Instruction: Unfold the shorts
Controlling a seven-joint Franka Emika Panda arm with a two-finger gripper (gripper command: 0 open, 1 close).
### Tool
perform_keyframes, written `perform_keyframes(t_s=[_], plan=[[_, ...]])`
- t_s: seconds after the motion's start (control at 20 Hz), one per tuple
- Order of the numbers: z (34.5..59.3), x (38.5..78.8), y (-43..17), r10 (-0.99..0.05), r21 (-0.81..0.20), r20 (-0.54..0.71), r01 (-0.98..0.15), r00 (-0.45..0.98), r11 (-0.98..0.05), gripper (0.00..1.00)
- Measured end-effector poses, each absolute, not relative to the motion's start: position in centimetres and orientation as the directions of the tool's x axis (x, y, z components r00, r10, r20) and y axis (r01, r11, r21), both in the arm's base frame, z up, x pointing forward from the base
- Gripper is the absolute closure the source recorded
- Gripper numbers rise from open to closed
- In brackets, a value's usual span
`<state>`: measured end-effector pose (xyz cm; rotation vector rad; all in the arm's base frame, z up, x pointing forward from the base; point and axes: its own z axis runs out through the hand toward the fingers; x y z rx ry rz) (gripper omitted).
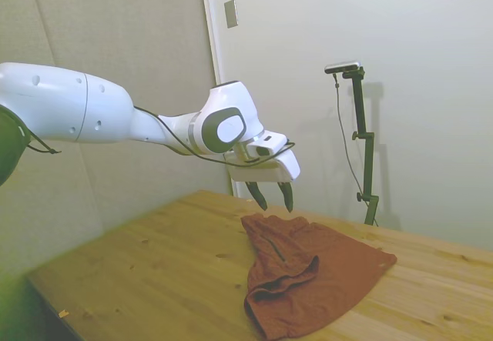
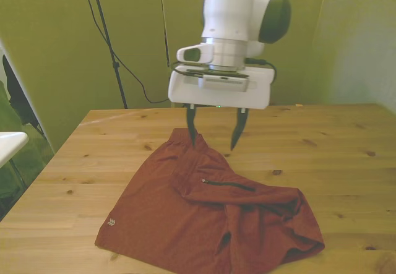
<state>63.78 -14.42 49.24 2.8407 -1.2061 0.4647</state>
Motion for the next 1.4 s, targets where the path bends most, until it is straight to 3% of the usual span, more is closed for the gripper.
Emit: perform_keyframes(t_s=[0.4,1.0,1.05,1.4], plan=[[44.7,62.0,-22.5,-0.612,-0.104,0.17,-0.603,0.773,-0.791,0.0],[39.0,65.3,-26.2,-0.632,-0.085,0.121,-0.626,0.766,-0.775,0.0],[38.6,65.6,-26.1,-0.63,-0.084,0.118,-0.625,0.767,-0.776,1.0],[37.8,67.0,-24.5,-0.616,-0.089,0.091,-0.609,0.783,-0.788,1.0]])
